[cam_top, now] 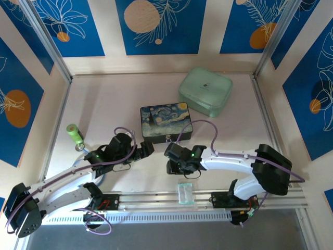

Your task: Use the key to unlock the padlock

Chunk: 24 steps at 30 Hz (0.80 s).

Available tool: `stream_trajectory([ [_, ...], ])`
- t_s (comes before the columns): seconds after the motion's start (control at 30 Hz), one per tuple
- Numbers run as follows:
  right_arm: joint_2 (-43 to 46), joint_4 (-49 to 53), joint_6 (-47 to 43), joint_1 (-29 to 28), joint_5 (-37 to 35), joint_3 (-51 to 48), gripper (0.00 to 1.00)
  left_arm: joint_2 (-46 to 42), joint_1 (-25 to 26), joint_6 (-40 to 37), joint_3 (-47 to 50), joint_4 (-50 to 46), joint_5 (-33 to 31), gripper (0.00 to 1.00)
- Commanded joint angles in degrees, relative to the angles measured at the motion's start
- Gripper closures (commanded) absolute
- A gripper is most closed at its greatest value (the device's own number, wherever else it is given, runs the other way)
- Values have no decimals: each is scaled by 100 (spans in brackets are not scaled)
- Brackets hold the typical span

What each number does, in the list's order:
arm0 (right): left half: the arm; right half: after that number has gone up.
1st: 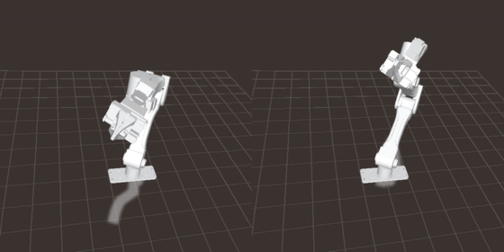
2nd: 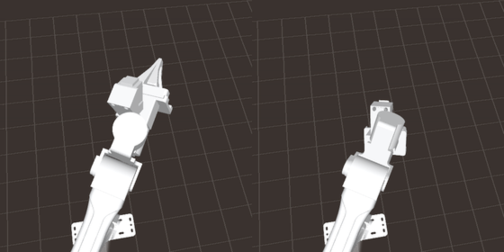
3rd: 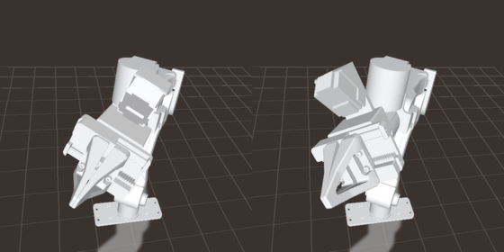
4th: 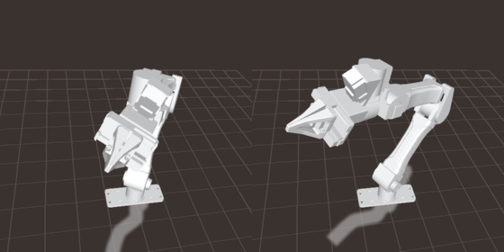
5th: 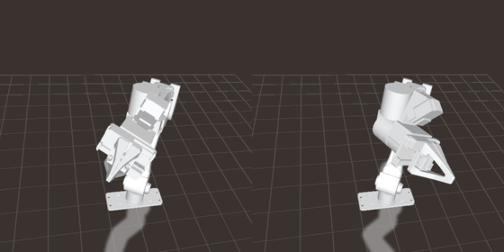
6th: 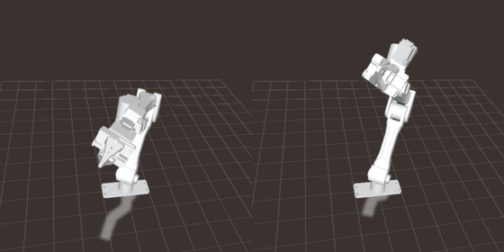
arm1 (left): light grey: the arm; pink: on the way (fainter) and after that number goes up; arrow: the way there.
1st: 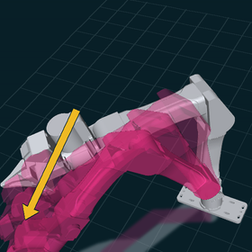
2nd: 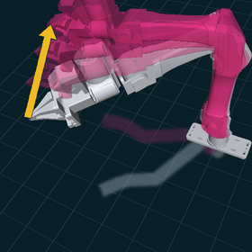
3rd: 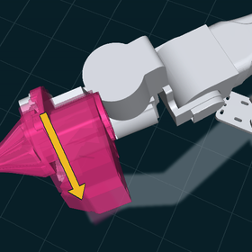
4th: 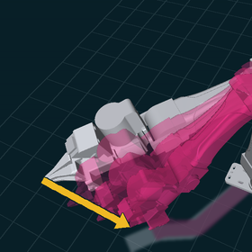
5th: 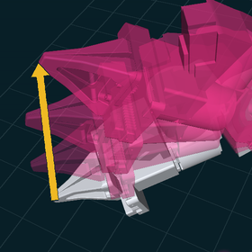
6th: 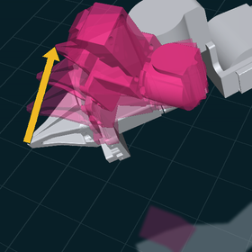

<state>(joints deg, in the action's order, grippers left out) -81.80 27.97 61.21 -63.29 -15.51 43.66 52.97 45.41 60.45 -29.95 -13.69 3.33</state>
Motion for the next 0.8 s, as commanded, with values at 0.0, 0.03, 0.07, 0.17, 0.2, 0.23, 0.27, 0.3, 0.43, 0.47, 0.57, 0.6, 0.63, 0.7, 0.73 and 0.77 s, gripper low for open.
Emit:
stream_trajectory([
  [0.0, -170, 192, 198, -48, -208, 145, 52, -23, 106, 101, 124, 165, -135, 2],
  [0.03, -227, 155, 190, -47, -197, 135, 53, -19, 129, 133, 159, 229, -134, 3],
  [0.07, -292, 132, 193, -45, -186, 142, 53, -7, 151, 158, 182, 290, -116, 3],
  [0.17, -464, 50, 168, -52, -162, 168, 53, 23, 193, 145, 192, 307, -112, 3],
  [0.2, -505, 37, 155, -46, -151, 186, 54, 29, 203, 127, 192, 295, -129, 3],
  [0.23, -556, 41, 138, -47, -166, 218, 55, 24, 198, 129, 199, 285, -150, 3],
  [0.27, -610, 50, 112, -49, -166, 249, 55, 23, 197, 136, 210, 290, -149, 3],
  [0.3, -648, 82, 98, -48, -173, 286, 56, 22, 199, 145, 220, 313, -137, 3],
  [0.43, -873, 313, 58, -145, -264, 518, 60, 41, 197, 137, 211, 306, -130, 3],
  [0.47, -942, 427, 66, -187, -316, 584, 60, 43, 197, 134, 215, 302, -142, 3],
  [0.57, -1099, 638, 67, -225, -369, 692, 62, 85, 199, 134, 188, 326, -157, 3],
  [0.6, -1126, 659, 75, -226, -373, 688, 63, 96, 203, 134, 183, 327, -151, 3],
  [0.63, -1143, 677, 88, -221, -376, 672, 65, 121, 198, 134, 175, 346, -141, 3],
  [0.7, -1154, 686, 129, -200, -394, 614, 66, 165, 204, 121, 140, 341, -136, 3],
  [0.73, -1155, 669, 113, -185, -395, 594, 66, 203, 197, 104, 118, 335, -123, 3],
  [0.77, -1140, 635, 90, -172, -400, 575, 70, 228, 197, 82, 94, 329, -122, 3],
])
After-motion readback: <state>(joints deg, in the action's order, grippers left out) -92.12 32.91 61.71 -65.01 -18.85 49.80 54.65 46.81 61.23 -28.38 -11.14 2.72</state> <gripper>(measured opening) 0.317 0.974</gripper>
